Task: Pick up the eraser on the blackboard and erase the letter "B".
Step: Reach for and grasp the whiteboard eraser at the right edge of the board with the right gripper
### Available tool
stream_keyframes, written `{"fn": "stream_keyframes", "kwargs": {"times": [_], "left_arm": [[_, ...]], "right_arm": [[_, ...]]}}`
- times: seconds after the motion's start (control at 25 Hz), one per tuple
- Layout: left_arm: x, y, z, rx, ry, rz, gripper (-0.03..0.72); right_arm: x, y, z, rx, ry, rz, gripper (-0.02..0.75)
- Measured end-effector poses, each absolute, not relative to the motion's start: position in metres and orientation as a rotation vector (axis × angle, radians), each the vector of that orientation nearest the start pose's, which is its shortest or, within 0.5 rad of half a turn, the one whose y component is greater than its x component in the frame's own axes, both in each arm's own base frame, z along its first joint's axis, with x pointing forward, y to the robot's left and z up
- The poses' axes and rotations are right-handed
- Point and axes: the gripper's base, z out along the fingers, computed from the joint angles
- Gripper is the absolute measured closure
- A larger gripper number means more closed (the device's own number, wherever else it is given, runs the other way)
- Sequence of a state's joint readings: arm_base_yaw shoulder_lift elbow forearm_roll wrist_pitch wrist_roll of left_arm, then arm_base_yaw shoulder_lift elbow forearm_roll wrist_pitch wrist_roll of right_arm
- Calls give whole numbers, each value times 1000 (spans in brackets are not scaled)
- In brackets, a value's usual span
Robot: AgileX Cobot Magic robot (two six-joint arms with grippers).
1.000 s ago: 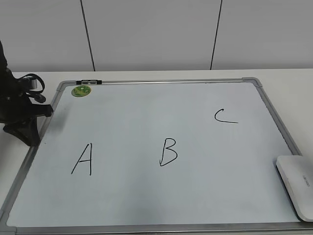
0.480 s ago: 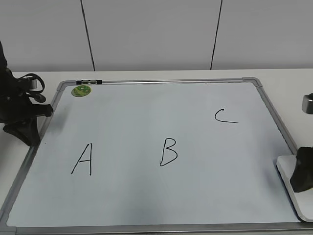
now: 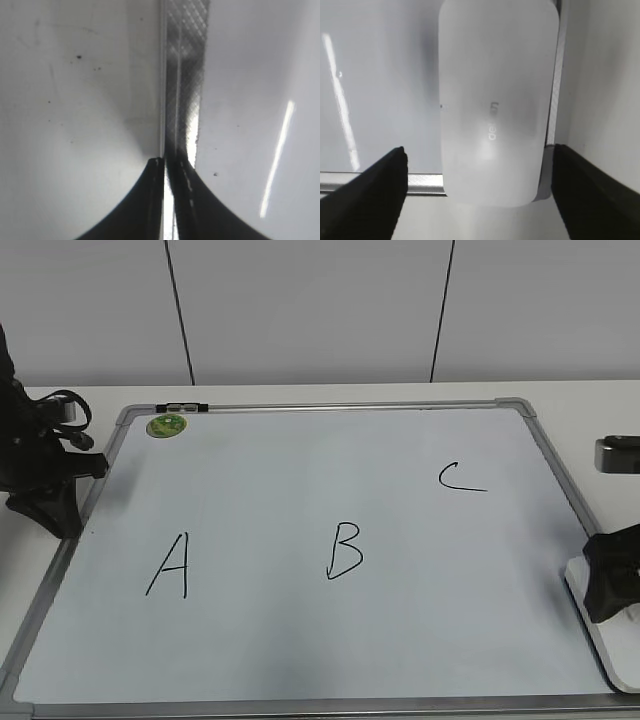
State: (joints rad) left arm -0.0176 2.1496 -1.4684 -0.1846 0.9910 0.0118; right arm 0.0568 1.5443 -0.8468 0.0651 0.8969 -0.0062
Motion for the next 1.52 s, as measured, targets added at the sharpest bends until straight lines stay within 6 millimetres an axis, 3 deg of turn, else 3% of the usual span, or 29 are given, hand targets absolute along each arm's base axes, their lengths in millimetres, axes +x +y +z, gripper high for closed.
{"fn": "stream_keyframes", "kwargs": {"times": [0.56, 1.52], "left_arm": [[406, -21, 126, -117, 3145, -245, 634], [406, -21, 126, -117, 3145, -245, 623]], "right_arm": [[270, 18, 165, -45, 3124, 51, 66], [280, 18, 152, -55, 3092, 36, 133]]}}
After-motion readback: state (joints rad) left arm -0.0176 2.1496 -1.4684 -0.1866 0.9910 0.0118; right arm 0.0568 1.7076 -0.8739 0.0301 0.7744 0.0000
